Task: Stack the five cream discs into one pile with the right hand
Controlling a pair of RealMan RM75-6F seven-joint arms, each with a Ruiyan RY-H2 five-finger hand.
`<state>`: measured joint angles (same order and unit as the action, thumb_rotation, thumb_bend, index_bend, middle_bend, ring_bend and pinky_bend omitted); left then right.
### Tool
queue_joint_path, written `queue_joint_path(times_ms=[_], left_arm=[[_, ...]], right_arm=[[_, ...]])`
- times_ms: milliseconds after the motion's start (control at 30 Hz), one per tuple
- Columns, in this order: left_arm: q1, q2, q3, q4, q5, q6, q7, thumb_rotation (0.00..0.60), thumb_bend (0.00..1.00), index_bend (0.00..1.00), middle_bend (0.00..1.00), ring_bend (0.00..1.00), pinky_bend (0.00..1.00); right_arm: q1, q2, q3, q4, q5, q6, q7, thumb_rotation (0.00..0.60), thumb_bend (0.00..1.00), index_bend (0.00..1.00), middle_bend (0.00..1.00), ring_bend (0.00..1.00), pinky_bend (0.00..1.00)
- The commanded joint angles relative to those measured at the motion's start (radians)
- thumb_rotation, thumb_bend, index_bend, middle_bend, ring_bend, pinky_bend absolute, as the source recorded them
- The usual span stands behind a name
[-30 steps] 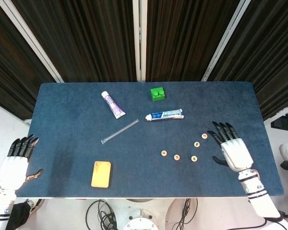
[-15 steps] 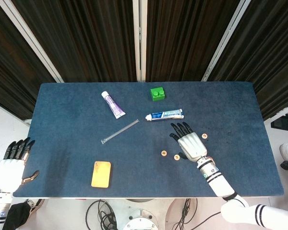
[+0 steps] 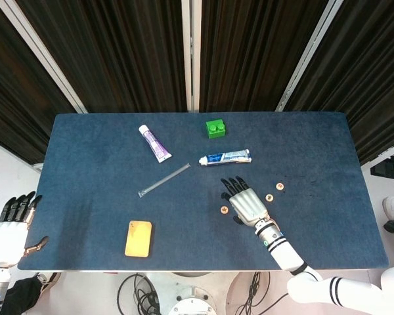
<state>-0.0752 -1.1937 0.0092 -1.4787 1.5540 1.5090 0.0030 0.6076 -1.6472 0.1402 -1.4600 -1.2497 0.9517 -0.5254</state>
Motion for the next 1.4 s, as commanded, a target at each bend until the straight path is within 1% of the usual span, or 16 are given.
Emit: queue_joint_path(times_ms=[33,167,333,567,800,1067,1200,1267,1400], left_arm=[[0.002,-0.003,0.001,0.004,-0.002,-0.003,0.002,0.6,0.19,0.0,0.0,0.0,0.0],[0.004,-0.002,0.001,0.003,-0.006,-0.006,0.002,0.6,0.19,0.0,0.0,0.0,0.0],[0.005,0.0,-0.001,0.003,-0.009,-0.006,0.002,0.6,0.19,0.0,0.0,0.0,0.0],[0.006,0.002,0.0,0.002,-0.014,-0.014,-0.002,0.6,0.19,0.0,0.0,0.0,0.0],[0.008,0.005,0.0,0.004,-0.015,-0.015,-0.009,0.6,0.19,0.0,0.0,0.0,0.0],[0.011,0.003,0.0,0.009,-0.015,-0.015,-0.022,0.6,0.19,0.0,0.0,0.0,0.0],[0.013,0.004,0.001,0.012,-0.016,-0.015,-0.032,0.6,0.19,0.0,0.0,0.0,0.0],[0.013,0.005,0.001,0.012,-0.015,-0.015,-0.034,0.6,0.19,0.0,0.0,0.0,0.0],[0.012,0.007,0.0,0.009,-0.014,-0.016,-0.038,0.6,0.19,0.0,0.0,0.0,0.0]], right_arm=[[0.008,-0.03,0.0,0.033,-0.01,0.015,0.021,0.6,0.13,0.35,0.05,0.0,0.0],[0.019,-0.057,0.001,0.068,-0.003,0.007,0.04,0.6,0.14,0.39,0.05,0.0,0.0],[0.03,-0.074,-0.002,0.092,0.005,-0.002,0.049,0.6,0.23,0.41,0.06,0.0,0.0],[0.041,-0.084,-0.009,0.106,0.025,-0.015,0.043,0.6,0.26,0.42,0.07,0.0,0.0],[0.046,-0.094,-0.016,0.115,0.036,-0.013,0.036,0.6,0.27,0.43,0.07,0.0,0.0],[0.05,-0.102,-0.022,0.124,0.05,-0.011,0.023,0.6,0.28,0.48,0.08,0.0,0.0],[0.052,-0.093,-0.022,0.119,0.039,-0.004,0.034,0.6,0.29,0.53,0.08,0.0,0.0],[0.05,-0.08,-0.019,0.105,0.033,0.006,0.043,0.6,0.29,0.53,0.08,0.0,0.0],[0.039,-0.018,-0.016,0.044,0.006,0.039,0.063,0.6,0.29,0.53,0.08,0.0,0.0]])
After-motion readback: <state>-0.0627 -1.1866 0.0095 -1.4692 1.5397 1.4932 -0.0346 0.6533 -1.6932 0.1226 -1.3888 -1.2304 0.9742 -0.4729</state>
